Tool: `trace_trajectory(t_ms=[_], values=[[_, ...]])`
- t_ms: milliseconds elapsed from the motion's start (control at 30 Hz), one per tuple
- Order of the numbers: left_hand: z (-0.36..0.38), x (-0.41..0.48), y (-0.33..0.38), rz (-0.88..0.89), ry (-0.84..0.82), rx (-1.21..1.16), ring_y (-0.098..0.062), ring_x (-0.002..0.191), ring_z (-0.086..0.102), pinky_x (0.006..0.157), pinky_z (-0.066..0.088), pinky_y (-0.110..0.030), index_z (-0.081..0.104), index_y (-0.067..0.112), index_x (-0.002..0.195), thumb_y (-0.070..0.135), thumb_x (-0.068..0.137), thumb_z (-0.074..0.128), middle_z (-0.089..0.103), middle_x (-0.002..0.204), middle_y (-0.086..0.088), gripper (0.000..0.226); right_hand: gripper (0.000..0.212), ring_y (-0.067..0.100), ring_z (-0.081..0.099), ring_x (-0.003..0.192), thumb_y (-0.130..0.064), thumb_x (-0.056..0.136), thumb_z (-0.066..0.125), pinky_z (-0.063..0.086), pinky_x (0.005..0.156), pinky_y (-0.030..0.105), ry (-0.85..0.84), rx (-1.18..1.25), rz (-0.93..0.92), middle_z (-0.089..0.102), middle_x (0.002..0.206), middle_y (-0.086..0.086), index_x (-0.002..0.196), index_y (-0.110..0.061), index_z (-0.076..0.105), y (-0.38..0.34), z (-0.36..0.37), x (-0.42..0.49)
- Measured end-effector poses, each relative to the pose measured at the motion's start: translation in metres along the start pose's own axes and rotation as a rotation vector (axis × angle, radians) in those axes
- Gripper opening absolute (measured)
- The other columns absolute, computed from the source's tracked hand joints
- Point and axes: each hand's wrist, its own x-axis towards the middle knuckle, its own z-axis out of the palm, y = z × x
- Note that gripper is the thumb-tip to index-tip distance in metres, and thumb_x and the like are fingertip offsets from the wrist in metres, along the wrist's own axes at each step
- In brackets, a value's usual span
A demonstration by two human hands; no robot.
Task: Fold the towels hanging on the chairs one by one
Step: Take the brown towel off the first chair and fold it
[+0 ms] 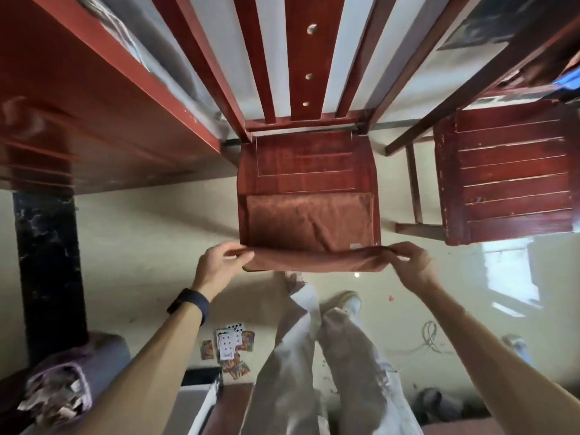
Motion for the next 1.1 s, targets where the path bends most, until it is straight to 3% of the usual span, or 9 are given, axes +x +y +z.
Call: trace_trajectory(t_ms=[100, 167, 267, 467, 667, 933, 1033, 1100], values=[[-0.001, 0.037, 0.011, -0.094, -0.002, -0.349, 0.002, 0.076, 0.066, 0.074, 0.048, -0.015, 0.074, 0.016, 0.094, 0.022, 0.083, 0.079, 0.074, 0.088, 0.006, 0.014, 0.012, 0.014, 0.058, 0.072, -0.019, 0.09, 0.073, 0.045, 0.065, 0.02, 0.004, 0.275, 0.127, 0.065, 0.077, -0.005, 0.081, -0.02, 0.067, -0.019, 0.004, 0.035], [0.004, 0.065, 0.011, -0.125, 0.0, -0.449, -0.005, 0.082, 0.068, 0.079, 0.051, -0.023, 0.073, 0.014, 0.097, 0.025, 0.084, 0.078, 0.074, 0.09, 0.003, 0.018, 0.009, 0.009, 0.057, 0.069, -0.021, 0.093, 0.07, 0.044, 0.055, 0.01, 0.04, 0.345, 0.146, 0.065, 0.081, -0.003, 0.096, -0.013, 0.066, -0.029, 0.013, 0.057], [0.021, 0.108, 0.002, -0.151, 0.077, -0.526, -0.018, 0.09, 0.069, 0.088, 0.055, -0.035, 0.073, 0.017, 0.092, 0.025, 0.083, 0.08, 0.074, 0.093, -0.002, 0.014, 0.025, 0.011, 0.061, 0.075, -0.027, 0.097, 0.064, 0.041, 0.049, 0.005, 0.091, 0.301, 0.162, 0.066, 0.096, 0.004, 0.115, -0.011, 0.065, -0.034, 0.036, 0.091], [0.045, 0.16, -0.008, -0.107, 0.208, -0.332, -0.013, 0.081, 0.064, 0.081, 0.051, -0.031, 0.07, 0.033, 0.076, 0.051, 0.075, 0.075, 0.069, 0.078, 0.012, 0.019, 0.03, 0.02, 0.062, 0.09, -0.035, 0.098, 0.058, 0.044, 0.078, 0.026, 0.217, 0.185, 0.179, 0.068, 0.101, 0.001, 0.119, -0.016, 0.066, -0.031, 0.062, 0.129], [0.057, 0.171, -0.006, -0.136, 0.3, -0.158, -0.02, 0.091, 0.063, 0.085, 0.05, -0.029, 0.072, 0.015, 0.104, 0.04, 0.09, 0.067, 0.067, 0.091, 0.003, 0.029, 0.029, 0.019, 0.058, 0.091, -0.036, 0.099, 0.057, 0.04, 0.08, 0.024, 0.216, 0.131, 0.176, 0.065, 0.098, -0.001, 0.118, -0.017, 0.066, -0.033, 0.067, 0.139], [0.059, 0.169, 0.004, -0.142, 0.38, -0.027, -0.026, 0.1, 0.065, 0.077, 0.041, -0.022, 0.066, 0.016, 0.108, 0.033, 0.093, 0.063, 0.072, 0.104, -0.005, 0.024, 0.03, 0.017, 0.063, 0.092, -0.045, 0.091, 0.065, 0.049, 0.087, 0.028, 0.287, 0.181, 0.207, 0.067, 0.094, -0.004, 0.112, -0.023, 0.07, -0.038, 0.073, 0.145], [0.069, 0.159, 0.004, -0.091, 0.476, 0.131, -0.032, 0.107, 0.06, 0.079, 0.043, -0.032, 0.056, 0.016, 0.117, 0.034, 0.094, 0.056, 0.065, 0.115, -0.008, 0.029, 0.041, 0.017, 0.063, 0.102, -0.052, 0.088, 0.064, 0.046, 0.093, 0.029, 0.415, 0.202, 0.199, 0.068, 0.107, -0.003, 0.117, -0.023, 0.065, -0.035, 0.08, 0.14], [0.082, 0.147, 0.001, 0.067, 0.638, 0.32, -0.034, 0.115, 0.054, 0.091, 0.044, -0.043, 0.055, 0.015, 0.125, 0.035, 0.091, 0.056, 0.058, 0.127, -0.012, 0.04, 0.042, 0.024, 0.056, 0.113, -0.048, 0.092, 0.058, 0.038, 0.096, 0.032, 0.56, 0.022, 0.039, 0.064, 0.118, 0.003, 0.12, -0.019, 0.062, -0.031, 0.092, 0.129]])
